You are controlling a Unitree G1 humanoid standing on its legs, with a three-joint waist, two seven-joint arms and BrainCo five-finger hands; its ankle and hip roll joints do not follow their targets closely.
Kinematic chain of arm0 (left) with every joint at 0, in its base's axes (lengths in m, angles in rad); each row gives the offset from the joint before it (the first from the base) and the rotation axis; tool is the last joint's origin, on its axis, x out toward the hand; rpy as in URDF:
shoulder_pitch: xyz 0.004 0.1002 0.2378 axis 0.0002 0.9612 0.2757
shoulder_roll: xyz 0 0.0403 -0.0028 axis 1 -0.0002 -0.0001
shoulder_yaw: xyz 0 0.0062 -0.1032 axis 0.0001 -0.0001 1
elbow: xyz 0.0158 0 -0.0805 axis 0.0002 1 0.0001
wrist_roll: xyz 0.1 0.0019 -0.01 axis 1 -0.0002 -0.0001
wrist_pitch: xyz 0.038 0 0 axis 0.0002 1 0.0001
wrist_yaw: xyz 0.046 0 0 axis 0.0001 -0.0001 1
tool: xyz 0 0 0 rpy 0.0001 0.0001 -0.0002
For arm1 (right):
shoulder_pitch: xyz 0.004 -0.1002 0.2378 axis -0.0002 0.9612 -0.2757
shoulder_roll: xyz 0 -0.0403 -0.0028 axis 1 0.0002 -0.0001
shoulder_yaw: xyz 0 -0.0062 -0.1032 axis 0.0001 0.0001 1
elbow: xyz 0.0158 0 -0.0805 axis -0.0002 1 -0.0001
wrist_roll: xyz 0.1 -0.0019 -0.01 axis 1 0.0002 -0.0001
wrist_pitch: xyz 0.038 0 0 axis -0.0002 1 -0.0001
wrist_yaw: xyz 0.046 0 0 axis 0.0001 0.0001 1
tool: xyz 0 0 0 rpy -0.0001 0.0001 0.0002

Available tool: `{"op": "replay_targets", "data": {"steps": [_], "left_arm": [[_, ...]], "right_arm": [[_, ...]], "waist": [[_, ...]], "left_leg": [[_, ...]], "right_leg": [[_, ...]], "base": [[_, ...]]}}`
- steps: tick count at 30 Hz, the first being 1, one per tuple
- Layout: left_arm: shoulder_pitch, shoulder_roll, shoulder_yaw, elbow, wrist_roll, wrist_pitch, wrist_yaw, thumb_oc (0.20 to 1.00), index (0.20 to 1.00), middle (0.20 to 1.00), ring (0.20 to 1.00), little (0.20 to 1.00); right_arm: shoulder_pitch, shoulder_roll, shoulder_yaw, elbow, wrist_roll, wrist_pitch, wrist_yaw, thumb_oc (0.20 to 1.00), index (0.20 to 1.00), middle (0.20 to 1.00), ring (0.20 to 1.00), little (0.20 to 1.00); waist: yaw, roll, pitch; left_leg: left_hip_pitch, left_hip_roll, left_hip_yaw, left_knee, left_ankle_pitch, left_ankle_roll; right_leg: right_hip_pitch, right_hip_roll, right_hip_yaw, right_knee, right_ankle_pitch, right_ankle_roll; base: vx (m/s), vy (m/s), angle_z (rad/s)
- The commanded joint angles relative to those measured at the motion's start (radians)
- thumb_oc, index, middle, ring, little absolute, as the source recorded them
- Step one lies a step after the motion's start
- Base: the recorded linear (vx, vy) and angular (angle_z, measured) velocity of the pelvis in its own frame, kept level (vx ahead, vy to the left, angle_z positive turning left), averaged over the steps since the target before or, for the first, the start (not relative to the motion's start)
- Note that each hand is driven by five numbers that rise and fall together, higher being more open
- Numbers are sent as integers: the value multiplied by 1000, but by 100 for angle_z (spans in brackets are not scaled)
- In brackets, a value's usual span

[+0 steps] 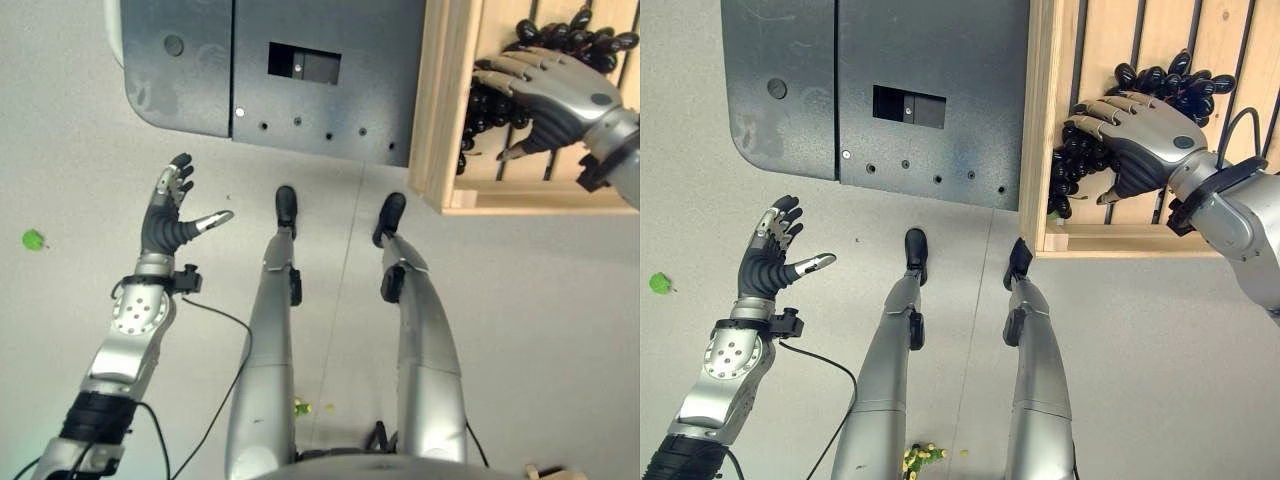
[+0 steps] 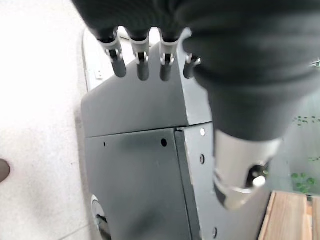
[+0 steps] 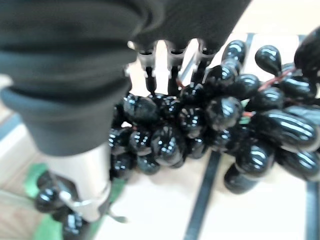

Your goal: Pick up the fruits from the basket on one side to the basket on the other side

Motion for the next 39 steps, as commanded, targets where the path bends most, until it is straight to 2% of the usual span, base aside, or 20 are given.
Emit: {"op": "replay_targets", "data": {"steps": [1,7,18,27,28,29,39], "left_arm": [[52,-14,41,-59,31,-36,3,1000,1000,1000,1000,1000],[42,-13,32,-53,33,-43,18,1000,1000,1000,1000,1000],[37,-16,29,-51,27,-46,30,1000,1000,1000,1000,1000],[25,-9,17,-44,27,-44,37,1000,1000,1000,1000,1000],[26,-9,19,-46,30,-43,37,1000,1000,1000,1000,1000],[21,-10,18,-44,30,-45,37,1000,1000,1000,1000,1000],[27,-10,28,-47,38,-49,51,1000,1000,1000,1000,1000]], "right_arm": [[-26,-56,-6,48,-54,32,-24,1000,1000,1000,1000,1000],[-62,-11,13,123,-80,38,-105,1000,1000,1000,1000,1000],[-59,32,34,176,-112,56,-119,1000,1000,1000,1000,1000],[-115,69,98,216,-142,70,-132,1000,1000,1000,1000,1000],[-115,70,98,212,-142,69,-129,319,319,319,319,319],[-122,73,106,215,-135,70,-133,200,200,200,200,200],[-116,60,112,199,-168,69,-121,200,200,200,200,200]], "waist": [[-15,42,-12],[-10,48,-12],[-9,55,-12],[0,61,-12],[-1,62,-12],[0,61,-12],[0,61,-12]], "left_leg": [[-24,-21,-31,-7,-20,25],[-24,-21,-31,-10,-17,25],[-32,-24,-30,-12,-14,27],[-39,-25,-33,-17,-8,26],[-40,-25,-33,-19,-7,26],[-41,-26,-33,-19,-5,25],[-46,-25,-38,-19,0,23]], "right_leg": [[-10,10,-10,-17,12,87],[-11,10,-7,-17,12,88],[-19,7,-5,-10,11,87],[-26,7,-5,-13,16,89],[-28,7,-5,-12,15,88],[-29,6,-5,-12,16,89],[-34,4,-8,-1,12,88]], "base": [[2,2,4],[0,0,0],[0,0,0],[0,0,0],[0,0,0],[0,0,0],[0,0,0]]}}
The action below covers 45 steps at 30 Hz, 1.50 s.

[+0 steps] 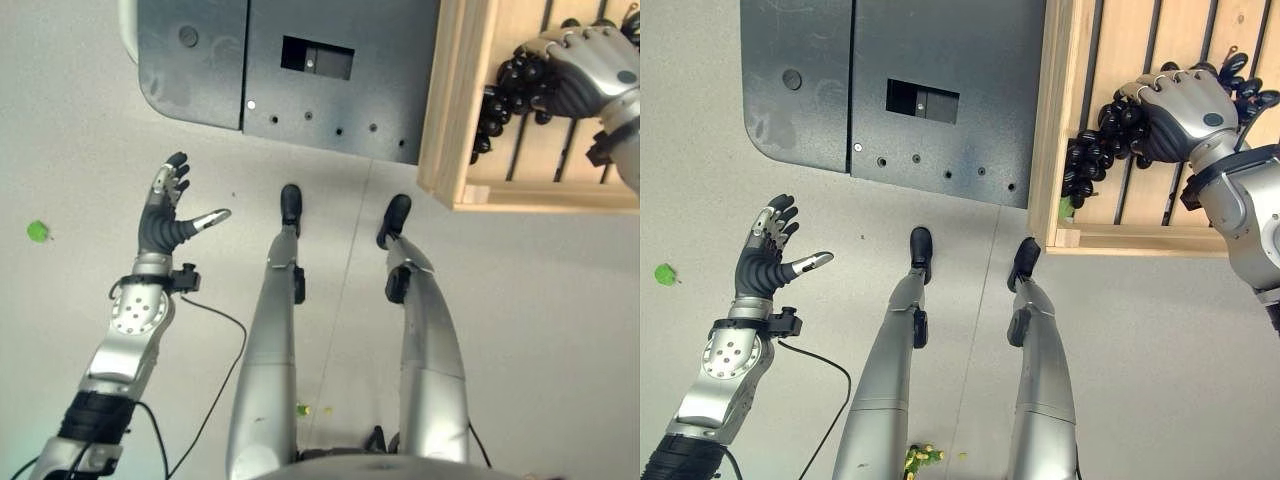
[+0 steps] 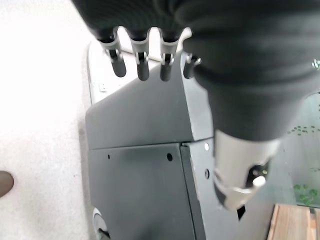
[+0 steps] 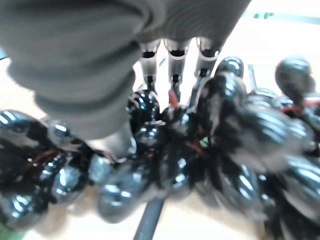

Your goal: Pick up the fruits from the basket on one side to the basket on the other side

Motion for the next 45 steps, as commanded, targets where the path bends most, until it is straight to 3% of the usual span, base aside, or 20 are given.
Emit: {"op": "replay_targets", "data": {"steps": [1,15,17,18,19,20,21,22,25,29,34,45], "left_arm": [[26,-17,29,-48,39,-47,21,1000,1000,1000,1000,1000],[22,-20,31,-47,47,-46,27,1000,1000,1000,1000,1000],[17,-21,28,-48,37,-46,24,1000,1000,1000,1000,1000],[17,-22,21,-45,18,-43,5,1000,1000,1000,1000,1000],[10,-19,23,-46,17,-44,5,1000,1000,1000,1000,1000],[9,-16,22,-46,5,-43,-14,1000,1000,1000,1000,1000],[17,-16,18,-43,4,-42,-15,1000,1000,1000,1000,1000],[29,1,20,-51,-19,-45,-53,1000,1000,1000,1000,1000],[49,24,23,-63,-53,-61,-94,1000,1000,1000,1000,1000],[61,24,30,-69,-67,-83,-117,1000,1000,1000,1000,1000],[54,4,35,-61,-67,-91,-124,1000,1000,1000,1000,1000],[47,-42,34,-37,-73,-87,-117,1000,1000,1000,1000,1000]], "right_arm": [[5,-40,62,-3,-29,11,8,200,200,200,200,200],[18,-19,45,-29,-5,9,-3,200,200,200,200,200],[45,11,22,-12,108,12,14,200,200,200,200,200],[99,62,13,9,314,-4,70,200,200,200,200,200],[95,59,6,9,320,-5,71,200,200,200,200,200],[112,71,13,14,447,-22,122,200,200,200,200,200],[119,71,18,16,450,-22,124,200,200,200,200,200],[122,60,54,50,706,-34,215,200,200,200,200,200],[50,14,166,91,1038,-55,318,200,200,200,200,200],[36,-3,227,93,1282,-53,390,200,200,200,200,200],[74,17,220,99,1396,-36,437,200,200,200,200,200],[169,119,120,98,1550,-22,436,200,200,200,200,200]], "waist": [[-28,60,-13],[-30,60,-13],[-34,59,-13],[-37,58,-13],[-36,57,-13],[-36,55,-13],[-36,55,-13],[-32,53,-13],[-23,49,-13],[-23,46,-13],[-22,46,-13],[-17,44,-13]], "left_leg": [[-31,-22,-36,-30,-1,23],[-37,-20,-36,-32,5,24],[-37,-21,-36,-34,8,23],[-12,-21,-42,-26,-19,17],[-36,-20,-36,-31,8,22],[-34,-20,-36,-30,10,23],[-8,-20,-42,-25,-20,17],[2,-20,-43,-22,-23,16],[16,-15,-39,-27,-19,12],[39,-11,-37,-46,-9,2],[72,-9,-36,-64,-3,-3],[118,-16,-33,-57,-15,0]], "right_leg": [[-18,11,-9,-22,16,89],[-28,15,-8,-20,17,88],[-29,14,-10,-19,18,87],[-5,17,-1,-7,-8,95],[-26,15,-10,-18,18,85],[-24,15,-10,-18,19,84],[-2,17,-1,-7,-9,93],[8,17,-2,-4,-13,92],[19,16,-6,-8,-8,93],[43,12,-13,-25,-3,95],[72,9,-19,-40,-3,98],[117,4,-20,-31,-9,98]], "base": [[0,0,0],[0,0,0],[22,-13,0],[0,0,0],[-9,-11,9],[-1,-4,11],[57,-20,9],[57,-21,2],[0,0,0],[-4,-4,-2],[0,0,0],[0,0,0]]}}
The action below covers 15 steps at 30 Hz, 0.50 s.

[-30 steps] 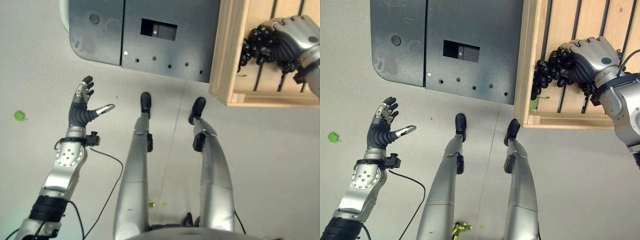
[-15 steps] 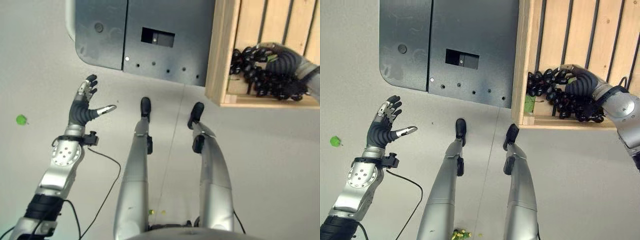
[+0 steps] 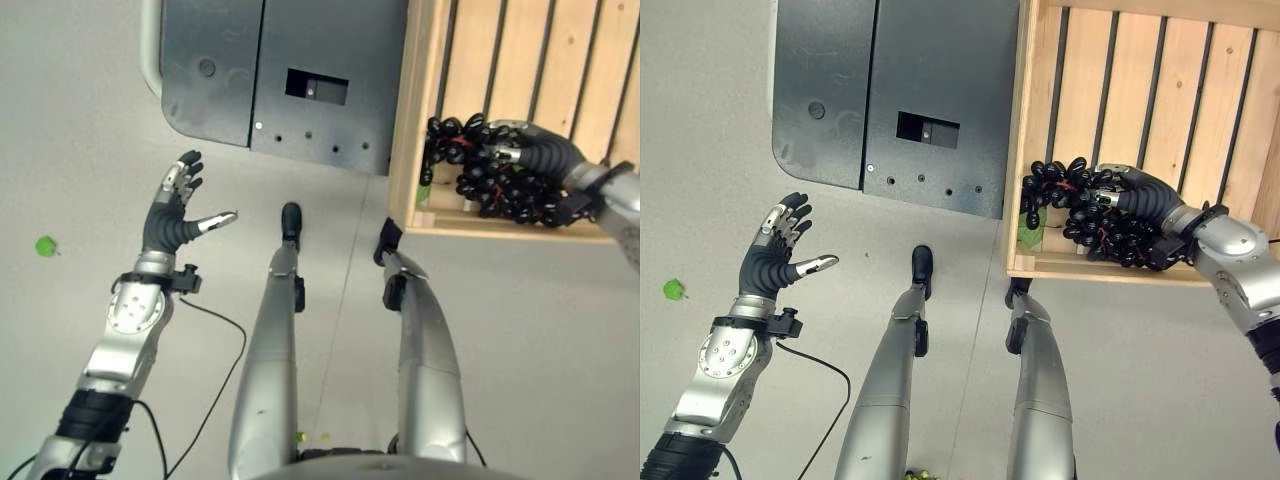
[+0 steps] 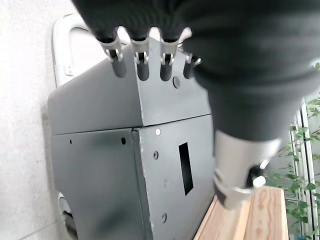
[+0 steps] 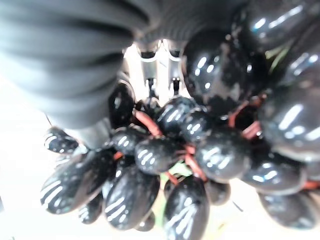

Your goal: Pick up the fruits from the basket on one side to the basket on the other side

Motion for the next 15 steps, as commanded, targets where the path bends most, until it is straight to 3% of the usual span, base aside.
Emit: {"op": "replay_targets", "data": {"steps": [1,8,9,10,11,15], "left_arm": [[50,-44,31,-37,-26,-52,3,1000,1000,1000,1000,1000],[40,-79,20,-13,-30,-43,11,1000,1000,1000,1000,1000],[32,-83,23,-12,-31,-43,9,1000,1000,1000,1000,1000],[39,-86,20,-6,-31,-41,10,1000,1000,1000,1000,1000],[32,-86,23,-7,-30,-42,10,1000,1000,1000,1000,1000],[43,-105,25,8,-48,-37,-1,1000,1000,1000,1000,1000]], "right_arm": [[47,55,8,-83,136,-30,50,200,200,200,200,200],[85,126,-33,-107,204,-30,40,200,200,200,200,200],[83,135,-42,-108,215,-32,38,200,200,200,200,200],[97,147,-45,-110,224,-33,34,200,200,200,200,200],[92,146,-49,-111,224,-33,34,200,200,200,200,200],[161,196,-97,-142,280,-39,20,200,200,200,200,200]], "waist": [[-20,41,-13],[-19,38,-13],[-18,38,-13],[-16,38,-13],[-16,38,-13],[-5,38,-13]], "left_leg": [[12,-22,-24,-49,-11,13],[100,-18,-21,-77,-10,11],[99,-19,-18,-92,23,15],[150,-19,-21,-98,-7,10],[126,-20,-18,-102,24,15],[293,-25,-25,-172,28,10]], "right_leg": [[20,0,-18,-57,17,104],[102,0,-30,-74,12,105],[102,-1,-39,-90,44,96],[145,-1,-35,-84,12,107],[125,-2,-42,-96,43,97],[283,-6,-62,-130,35,100]], "base": [[0,0,0],[-10,1,0],[0,0,0],[-66,10,2],[33,-11,7],[38,-13,8]]}}
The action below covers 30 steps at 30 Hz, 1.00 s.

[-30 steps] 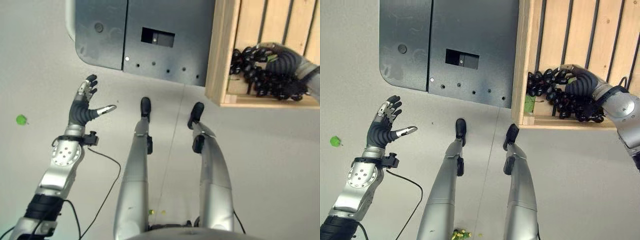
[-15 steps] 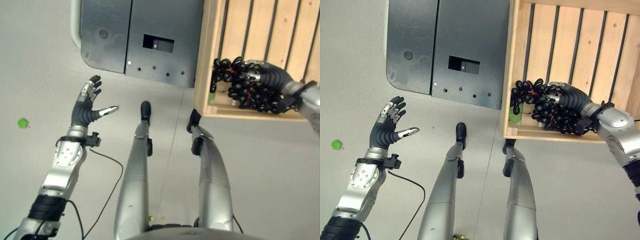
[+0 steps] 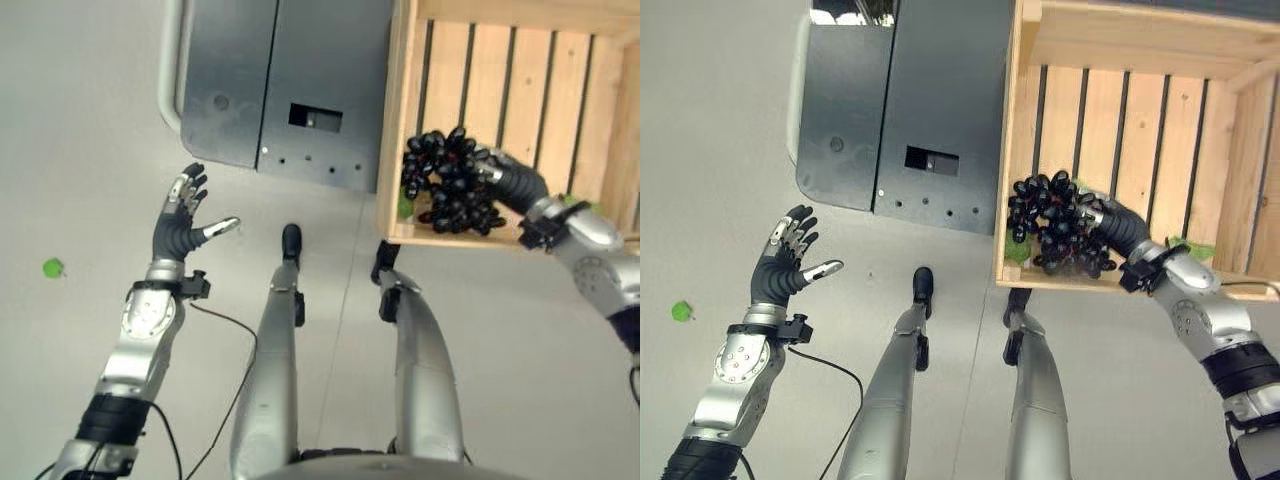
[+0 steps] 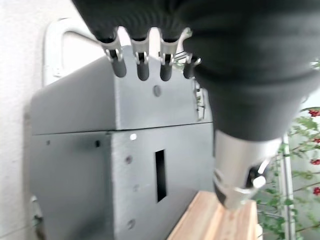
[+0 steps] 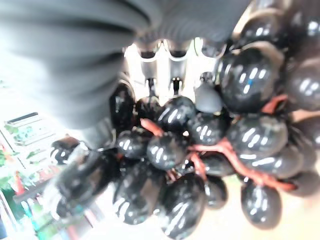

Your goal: Pick up the fruits from the basket on one side to the basket on the other side

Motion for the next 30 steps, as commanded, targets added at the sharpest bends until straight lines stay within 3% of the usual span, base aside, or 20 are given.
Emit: {"op": "replay_targets", "data": {"steps": [1,7,16,21,30], "left_arm": [[42,-14,28,-56,-50,-44,-11,1000,1000,1000,1000,1000],[63,-5,55,-63,-58,-46,-26,1000,1000,1000,1000,1000],[92,-30,45,-75,-57,-49,-48,1000,1000,1000,1000,1000],[93,-41,43,-64,-63,-47,-60,1000,1000,1000,1000,1000],[104,-51,43,-59,-78,-50,-75,1000,1000,1000,1000,1000]], "right_arm": [[17,-5,-47,-132,92,-44,31,200,200,200,200,200],[94,1,-97,-189,130,-41,22,200,200,200,200,200],[128,-28,-144,-216,158,-45,19,200,200,200,200,200],[150,-2,-168,-226,160,-48,9,200,200,200,200,200],[176,34,-190,-230,173,-62,-8,200,200,200,200,200]], "waist": [[-6,28,-12],[6,33,-12],[10,41,-12],[11,46,-13],[11,56,-79]], "left_leg": [[98,-28,-27,-87,12,15],[257,-32,-39,-136,12,12],[337,-42,-42,-144,1,12],[388,-45,-46,-151,2,9],[448,-46,-53,-166,-9,10]], "right_leg": [[100,-9,-45,-89,54,96],[272,-15,-82,-138,42,99],[353,-31,-94,-136,28,101],[409,-35,-104,-140,24,103],[487,-32,-121,-179,26,105]], "base": [[71,-22,-2],[53,-19,10],[6,7,4],[2,1,6],[20,3,4]]}}
